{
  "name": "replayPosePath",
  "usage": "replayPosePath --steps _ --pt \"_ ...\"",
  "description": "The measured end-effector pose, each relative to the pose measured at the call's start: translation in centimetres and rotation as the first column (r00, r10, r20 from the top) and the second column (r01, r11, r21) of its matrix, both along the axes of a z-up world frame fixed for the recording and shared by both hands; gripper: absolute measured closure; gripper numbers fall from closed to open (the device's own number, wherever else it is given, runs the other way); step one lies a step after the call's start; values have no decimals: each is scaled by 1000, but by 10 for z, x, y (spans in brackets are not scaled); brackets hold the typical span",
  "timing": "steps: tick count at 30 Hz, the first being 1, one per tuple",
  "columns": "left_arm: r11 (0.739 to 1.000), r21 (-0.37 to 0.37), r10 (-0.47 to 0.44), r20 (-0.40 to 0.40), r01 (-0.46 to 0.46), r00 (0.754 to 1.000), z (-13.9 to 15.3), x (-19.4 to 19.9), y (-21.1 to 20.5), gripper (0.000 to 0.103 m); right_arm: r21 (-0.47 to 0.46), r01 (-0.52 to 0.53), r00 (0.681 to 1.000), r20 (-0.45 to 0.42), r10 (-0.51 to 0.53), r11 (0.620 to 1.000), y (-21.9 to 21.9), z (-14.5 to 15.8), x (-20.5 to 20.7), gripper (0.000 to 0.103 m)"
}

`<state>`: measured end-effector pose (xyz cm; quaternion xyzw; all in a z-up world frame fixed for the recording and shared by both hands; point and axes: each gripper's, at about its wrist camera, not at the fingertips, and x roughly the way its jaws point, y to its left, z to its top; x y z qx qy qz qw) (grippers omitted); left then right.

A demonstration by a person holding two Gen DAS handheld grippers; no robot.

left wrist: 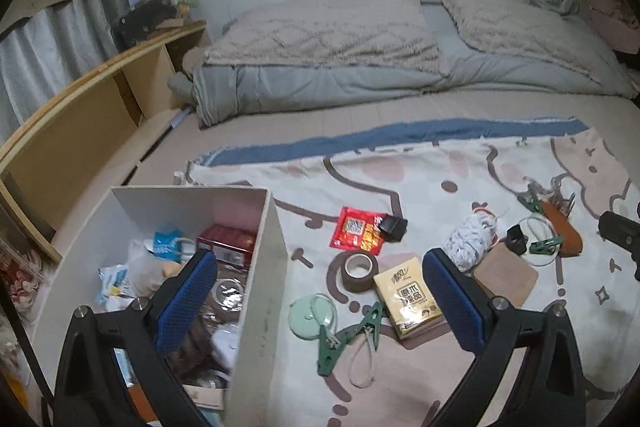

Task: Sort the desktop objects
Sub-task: 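Lower the left tool over the yellow tissue pack while the right tool approaches the wooden pad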

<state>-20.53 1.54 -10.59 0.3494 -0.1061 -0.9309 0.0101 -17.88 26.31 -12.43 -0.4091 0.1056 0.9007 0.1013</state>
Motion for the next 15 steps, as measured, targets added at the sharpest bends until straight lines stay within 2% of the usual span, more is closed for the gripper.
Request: replayPosePath --steps 8,15 --pt "1000 -22 12 58 -11 998 -33 -23 19 0 -21 31 992 121 -29 999 1 -36 -27 0" --pt "990 -141 22 59 -14 998 -59 -43 31 0 -28 78 978 196 -71 997 6 -60 -43 0"
